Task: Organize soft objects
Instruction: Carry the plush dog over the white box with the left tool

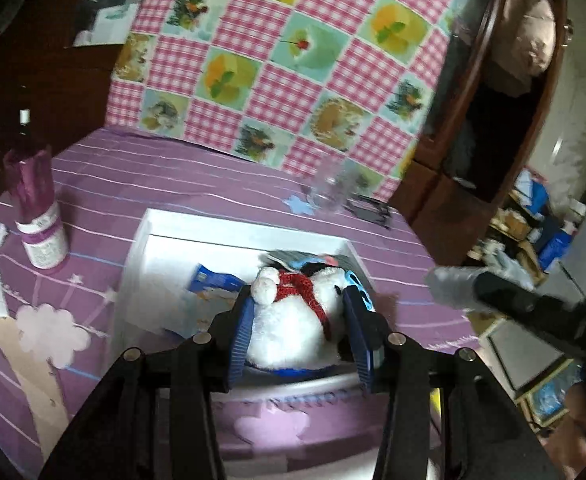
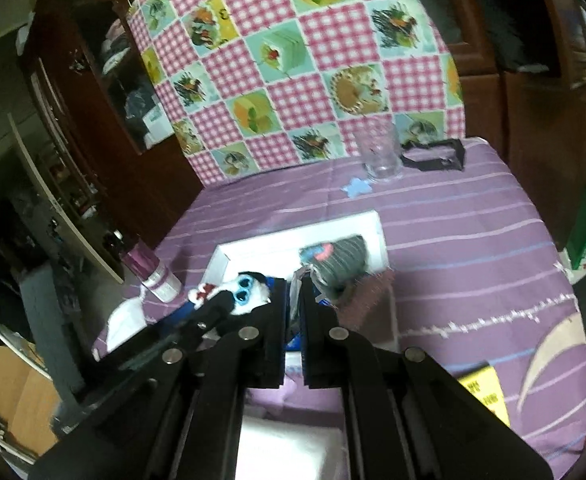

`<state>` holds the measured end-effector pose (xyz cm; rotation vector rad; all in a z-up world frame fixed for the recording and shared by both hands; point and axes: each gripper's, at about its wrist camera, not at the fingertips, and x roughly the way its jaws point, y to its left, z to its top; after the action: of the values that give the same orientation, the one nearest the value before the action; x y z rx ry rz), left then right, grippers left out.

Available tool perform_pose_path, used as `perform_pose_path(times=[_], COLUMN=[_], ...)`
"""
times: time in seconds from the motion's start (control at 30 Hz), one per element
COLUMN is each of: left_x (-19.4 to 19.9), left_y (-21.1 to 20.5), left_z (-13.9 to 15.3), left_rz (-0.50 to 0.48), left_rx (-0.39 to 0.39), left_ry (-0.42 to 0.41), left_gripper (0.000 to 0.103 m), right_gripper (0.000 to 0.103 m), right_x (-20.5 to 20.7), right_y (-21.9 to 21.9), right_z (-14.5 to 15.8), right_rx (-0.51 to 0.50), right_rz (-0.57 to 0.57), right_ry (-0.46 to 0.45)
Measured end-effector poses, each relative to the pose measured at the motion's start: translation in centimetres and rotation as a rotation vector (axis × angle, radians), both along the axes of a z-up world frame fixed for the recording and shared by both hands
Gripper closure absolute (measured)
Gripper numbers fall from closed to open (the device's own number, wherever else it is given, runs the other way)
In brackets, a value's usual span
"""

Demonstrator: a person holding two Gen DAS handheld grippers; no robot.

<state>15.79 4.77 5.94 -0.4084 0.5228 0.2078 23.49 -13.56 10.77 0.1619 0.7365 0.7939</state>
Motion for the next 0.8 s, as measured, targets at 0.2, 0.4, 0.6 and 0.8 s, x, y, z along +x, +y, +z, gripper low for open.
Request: perform_pose_path(times=[0.2,0.4,0.6,0.8], left_x=[0.8,1.3,1.5,2.6], left_y=[1.8,3.3,3.9,4.2], left_z=[-0.8,-1.5,-2.0,-3.0], left_rz=[0.040,0.060,0.033,-0.025], left_rx=[-0.001,-0.040,-0.078,-0.148], left_ry=[0.029,0.044,0.048,0.094], left_gripper=[0.060,0.060,0.060,0.060], right_gripper=[0.096,0.096,0.096,0.096], right_x=[1.6,3.4,4.3,5.0], right_y=[3.0,4.8,5.3,5.6], right_z=[0.1,-1.2,-3.1,-4.5], right_rx=[0.028,0.092,0.113,0.103], right_rz=[0.030,0.045,0.050,0.045], right_ry=[0.023,0.079,0.110,0.136])
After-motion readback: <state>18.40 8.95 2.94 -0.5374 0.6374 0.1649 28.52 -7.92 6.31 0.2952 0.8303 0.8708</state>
